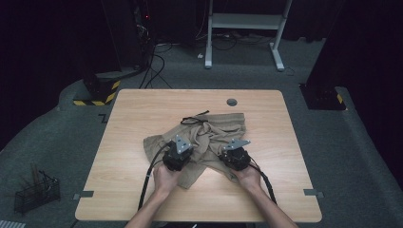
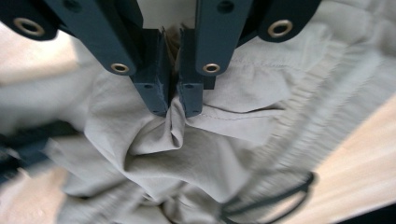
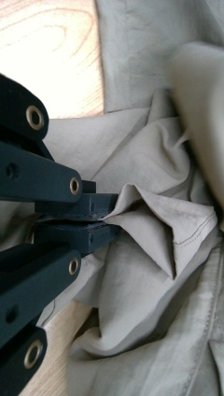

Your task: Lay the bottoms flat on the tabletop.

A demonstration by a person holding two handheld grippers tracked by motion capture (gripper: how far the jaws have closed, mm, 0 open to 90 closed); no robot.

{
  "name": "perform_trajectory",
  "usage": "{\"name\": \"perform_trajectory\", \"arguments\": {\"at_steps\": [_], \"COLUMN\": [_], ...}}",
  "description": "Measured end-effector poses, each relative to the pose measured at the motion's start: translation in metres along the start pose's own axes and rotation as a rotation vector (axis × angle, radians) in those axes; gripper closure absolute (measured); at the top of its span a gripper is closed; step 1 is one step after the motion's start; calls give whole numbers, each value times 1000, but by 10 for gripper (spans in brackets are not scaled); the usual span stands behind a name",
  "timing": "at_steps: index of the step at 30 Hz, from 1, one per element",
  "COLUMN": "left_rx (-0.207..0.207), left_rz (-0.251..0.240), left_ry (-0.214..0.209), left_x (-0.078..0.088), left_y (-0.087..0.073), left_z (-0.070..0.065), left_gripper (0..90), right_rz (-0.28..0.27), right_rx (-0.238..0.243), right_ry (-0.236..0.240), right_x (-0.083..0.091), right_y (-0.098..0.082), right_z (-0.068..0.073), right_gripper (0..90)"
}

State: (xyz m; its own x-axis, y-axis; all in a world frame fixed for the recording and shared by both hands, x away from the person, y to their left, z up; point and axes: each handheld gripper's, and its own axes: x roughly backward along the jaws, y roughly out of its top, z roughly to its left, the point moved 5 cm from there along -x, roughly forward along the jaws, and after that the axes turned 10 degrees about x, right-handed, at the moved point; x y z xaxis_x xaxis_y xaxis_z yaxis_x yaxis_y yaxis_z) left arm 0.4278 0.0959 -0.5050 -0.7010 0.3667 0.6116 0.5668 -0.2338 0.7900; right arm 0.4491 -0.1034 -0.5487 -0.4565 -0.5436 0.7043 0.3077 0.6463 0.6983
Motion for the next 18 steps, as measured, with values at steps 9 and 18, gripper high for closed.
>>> {"name": "perform_trajectory", "arguments": {"at_steps": [9,18], "left_rx": [61,136], "left_rz": [7,59], "left_ry": [136,240], "left_x": [-9,-32], "left_y": [26,26], "left_z": [61,104], "left_gripper": [845,839], "right_rz": [-14,-26], "right_rx": [-4,-59], "right_ry": [-9,-72], "right_x": [17,55], "right_y": [-11,-41], "right_z": [-1,-17], "right_gripper": [879,879]}}
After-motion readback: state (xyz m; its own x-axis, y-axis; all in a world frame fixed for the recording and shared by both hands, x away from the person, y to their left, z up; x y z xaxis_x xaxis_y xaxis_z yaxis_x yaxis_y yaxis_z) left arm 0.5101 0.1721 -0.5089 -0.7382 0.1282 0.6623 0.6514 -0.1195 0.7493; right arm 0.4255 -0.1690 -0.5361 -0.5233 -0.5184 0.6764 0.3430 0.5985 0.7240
